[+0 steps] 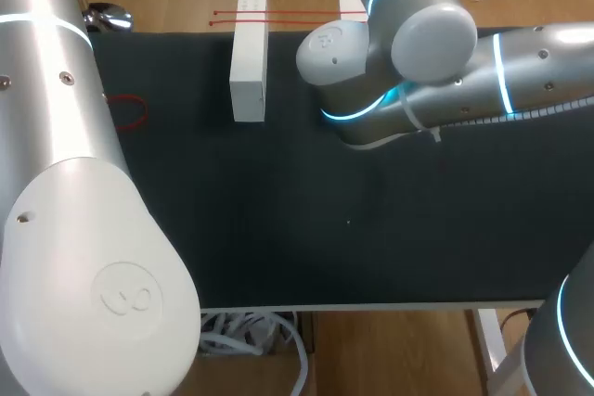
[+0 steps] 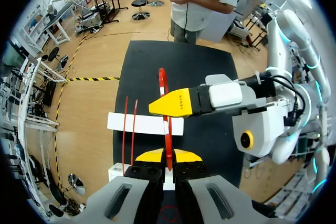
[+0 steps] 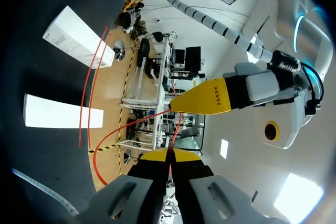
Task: Grab the tape and strap the tape.
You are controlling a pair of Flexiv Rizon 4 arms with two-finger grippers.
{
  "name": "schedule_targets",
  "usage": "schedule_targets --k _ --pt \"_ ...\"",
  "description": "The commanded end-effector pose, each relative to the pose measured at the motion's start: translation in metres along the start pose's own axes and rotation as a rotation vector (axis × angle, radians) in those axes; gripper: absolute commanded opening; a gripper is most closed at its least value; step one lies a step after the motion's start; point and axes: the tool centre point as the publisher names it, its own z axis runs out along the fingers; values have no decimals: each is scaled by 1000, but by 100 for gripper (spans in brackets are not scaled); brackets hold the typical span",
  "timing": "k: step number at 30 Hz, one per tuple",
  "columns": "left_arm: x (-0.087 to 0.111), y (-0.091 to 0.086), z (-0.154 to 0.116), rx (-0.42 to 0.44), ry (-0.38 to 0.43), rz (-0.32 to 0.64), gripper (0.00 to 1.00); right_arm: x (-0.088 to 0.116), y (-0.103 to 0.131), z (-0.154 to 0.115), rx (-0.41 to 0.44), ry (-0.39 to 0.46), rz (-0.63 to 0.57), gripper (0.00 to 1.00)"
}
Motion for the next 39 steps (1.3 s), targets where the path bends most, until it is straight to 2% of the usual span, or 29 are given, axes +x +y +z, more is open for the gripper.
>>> schedule_targets --k 1,39 --pt "-3 -3 -3 -10 9 -1 0 -3 2 -2 2 17 0 0" --pt "-3 -3 -3 -10 9 -1 0 -3 21 -4 -21 19 19 0"
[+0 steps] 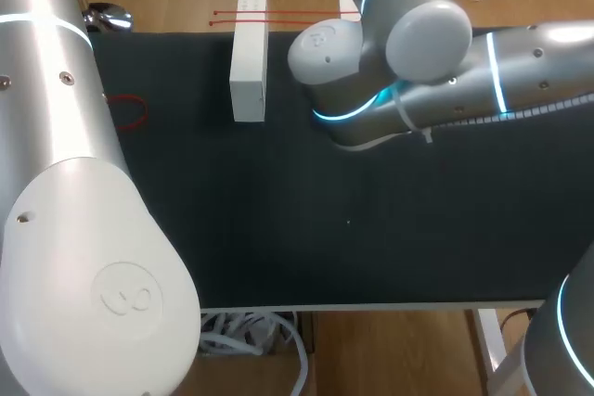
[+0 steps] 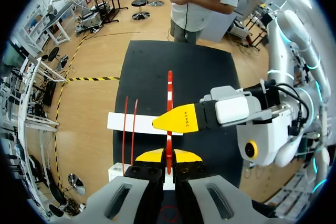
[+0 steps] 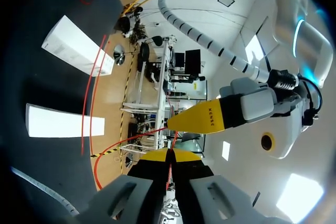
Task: Grab the tape and strap the tape.
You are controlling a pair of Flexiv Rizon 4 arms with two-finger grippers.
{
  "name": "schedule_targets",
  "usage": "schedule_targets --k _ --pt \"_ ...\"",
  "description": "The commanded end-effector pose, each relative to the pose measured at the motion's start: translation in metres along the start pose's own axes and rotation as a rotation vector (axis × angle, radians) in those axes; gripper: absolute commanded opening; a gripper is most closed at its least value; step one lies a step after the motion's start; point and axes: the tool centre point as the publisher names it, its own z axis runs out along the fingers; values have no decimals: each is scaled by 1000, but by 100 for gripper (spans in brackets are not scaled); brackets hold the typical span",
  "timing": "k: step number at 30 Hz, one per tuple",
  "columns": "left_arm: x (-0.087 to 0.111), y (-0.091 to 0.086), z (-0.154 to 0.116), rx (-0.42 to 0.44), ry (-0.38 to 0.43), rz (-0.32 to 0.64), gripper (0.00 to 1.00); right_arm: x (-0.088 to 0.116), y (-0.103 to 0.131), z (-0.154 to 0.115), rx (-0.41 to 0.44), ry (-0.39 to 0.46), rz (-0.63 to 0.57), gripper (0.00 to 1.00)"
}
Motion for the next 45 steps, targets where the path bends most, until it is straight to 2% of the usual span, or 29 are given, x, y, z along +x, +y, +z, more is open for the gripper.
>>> schedule_targets --k 1,24,27,29,31,45 --pt "-3 -4 -2 -10 8 -1 0 -2 3 -1 3 9 -1 0" --pt "-3 -4 -2 -10 8 -1 0 -2 1 -2 -10 17 9 0" --pt "-3 -4 -2 -10 8 -1 0 -3 2 -2 -41 23 25 0" --pt "-3 -4 -2 -10 8 -1 0 -3 2 -2 -51 28 29 42" --pt "-3 -4 -2 -10 8 -1 0 -3 2 -2 -57 30 26 100" --pt "-3 -4 -2 -10 8 -1 0 -4 -6 -9 -73 32 35 100"
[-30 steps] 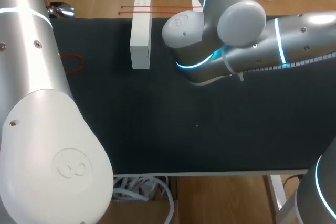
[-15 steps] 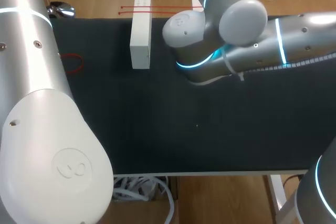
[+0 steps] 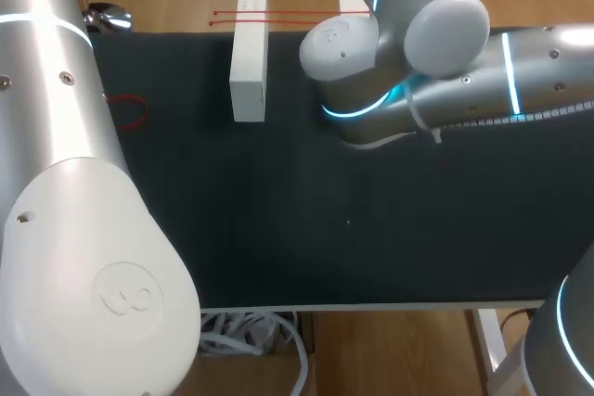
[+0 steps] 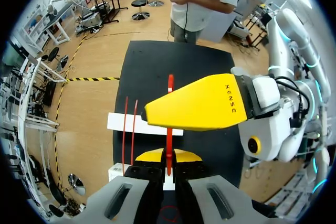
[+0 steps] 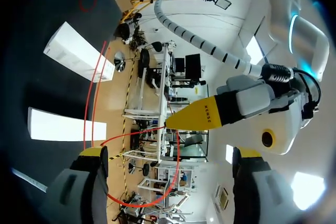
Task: Grab the tape and strap the tape.
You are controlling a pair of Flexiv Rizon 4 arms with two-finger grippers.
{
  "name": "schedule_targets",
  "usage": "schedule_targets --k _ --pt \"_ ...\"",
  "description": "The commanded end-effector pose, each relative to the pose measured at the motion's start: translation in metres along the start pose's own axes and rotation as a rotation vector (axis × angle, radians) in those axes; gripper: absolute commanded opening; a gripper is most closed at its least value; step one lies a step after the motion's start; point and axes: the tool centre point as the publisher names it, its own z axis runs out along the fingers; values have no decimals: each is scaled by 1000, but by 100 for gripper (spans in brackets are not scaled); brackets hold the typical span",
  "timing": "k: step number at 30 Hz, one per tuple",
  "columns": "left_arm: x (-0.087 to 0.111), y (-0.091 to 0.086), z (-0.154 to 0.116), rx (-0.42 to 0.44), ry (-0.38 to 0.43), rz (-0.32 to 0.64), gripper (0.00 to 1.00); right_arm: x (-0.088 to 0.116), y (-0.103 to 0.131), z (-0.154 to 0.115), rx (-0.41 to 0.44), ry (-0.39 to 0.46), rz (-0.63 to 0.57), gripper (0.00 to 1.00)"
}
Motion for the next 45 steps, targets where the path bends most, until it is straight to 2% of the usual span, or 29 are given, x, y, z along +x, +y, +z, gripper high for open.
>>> schedule_targets --k 1,5,12,14,17,26,29,32,34,35,37,40,45 --pt "-3 -3 -2 -10 8 -1 0 -3 -5 -10 -29 24 7 100" --pt "-3 -3 -2 -10 8 -1 0 -1 -2 -23 -73 43 37 100" --pt "-3 -3 -2 -10 8 -1 0 2 5 -56 -208 94 91 100" --pt "-3 -3 -2 -10 8 -1 0 5 2 -64 -242 117 90 100" --pt "-3 -3 -2 -10 8 -1 0 13 -19 -67 -227 143 79 100" --pt "-3 -3 -2 -10 8 -1 0 30 -102 -44 -96 201 -9 100" --pt "-3 -3 -2 -10 8 -1 0 34 -125 -28 -84 199 -39 100" --pt "-3 -3 -2 -10 8 -1 0 36 -139 -11 -118 208 7 100" --pt "-3 -3 -2 -10 8 -1 0 35 -141 -1 -204 228 50 100" --pt "-3 -3 -2 -10 8 -1 0 35 -141 3 -219 237 94 100" --pt "-3 -3 -2 -10 8 -1 0 32 -138 9 -301 228 107 100" --pt "-3 -3 -2 -10 8 -1 0 24 -130 12 -378 195 139 100" --pt "-3 -3 -2 -10 8 -1 0 22 -120 12 -408 183 159 100"
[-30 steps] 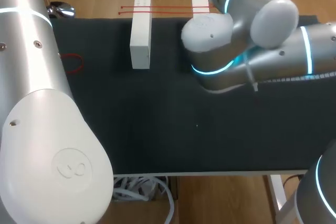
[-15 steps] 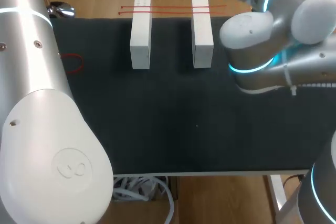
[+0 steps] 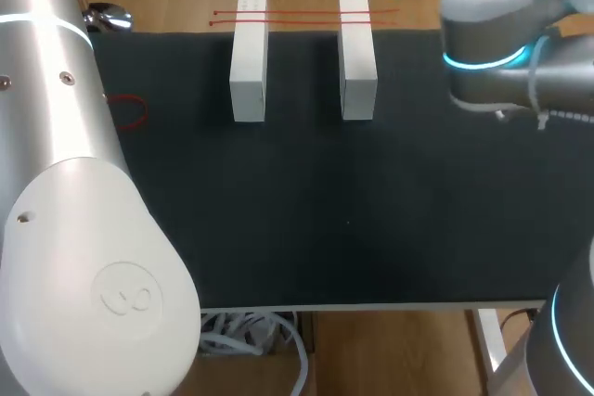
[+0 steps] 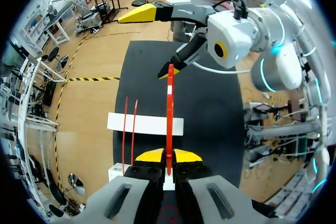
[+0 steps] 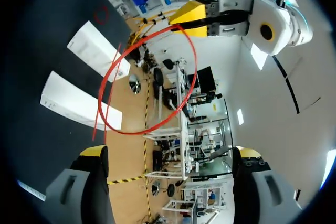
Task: Grab the tape and strap the tape.
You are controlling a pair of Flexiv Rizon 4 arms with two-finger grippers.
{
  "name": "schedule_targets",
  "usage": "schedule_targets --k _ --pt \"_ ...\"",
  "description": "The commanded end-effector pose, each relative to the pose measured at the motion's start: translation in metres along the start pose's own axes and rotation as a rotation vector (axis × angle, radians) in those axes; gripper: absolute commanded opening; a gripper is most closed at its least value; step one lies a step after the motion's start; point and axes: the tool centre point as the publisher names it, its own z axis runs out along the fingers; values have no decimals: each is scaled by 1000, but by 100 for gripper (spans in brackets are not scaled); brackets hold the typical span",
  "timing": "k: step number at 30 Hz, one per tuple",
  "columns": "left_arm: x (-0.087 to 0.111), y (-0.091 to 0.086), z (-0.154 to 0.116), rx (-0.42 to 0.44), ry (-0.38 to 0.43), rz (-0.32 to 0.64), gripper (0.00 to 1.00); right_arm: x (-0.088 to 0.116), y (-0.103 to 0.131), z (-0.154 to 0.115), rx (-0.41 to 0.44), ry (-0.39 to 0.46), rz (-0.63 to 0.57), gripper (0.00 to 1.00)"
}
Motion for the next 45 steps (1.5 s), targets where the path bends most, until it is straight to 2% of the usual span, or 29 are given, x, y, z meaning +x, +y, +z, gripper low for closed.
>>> schedule_targets --k 1,4,19,24,28,35,37,42,45 --pt "-3 -3 -3 -10 8 -1 0 -2 -1 -10 -181 24 7 100" --pt "-3 -3 -3 -10 8 -1 0 -3 0 -10 -137 1 -39 100" --pt "-3 -3 -3 -10 8 -1 0 -3 0 -10 -137 1 -39 100" --pt "-1 12 -7 -7 -6 -36 0 -3 0 -10 -137 1 -39 100" --pt "5 37 -13 -33 -21 -121 0 -3 0 -10 -137 1 -39 100" --pt "32 112 -26 -90 -38 -358 0 -3 0 -10 -137 1 -39 100" --pt "42 134 -30 -59 -47 -411 0 -3 0 -10 -137 1 -39 100" --pt "62 174 -38 -89 -54 -531 0 -3 0 -10 -137 1 -39 100" --pt "71 193 -38 -93 -45 -586 0 -3 0 -10 -137 1 -39 100"
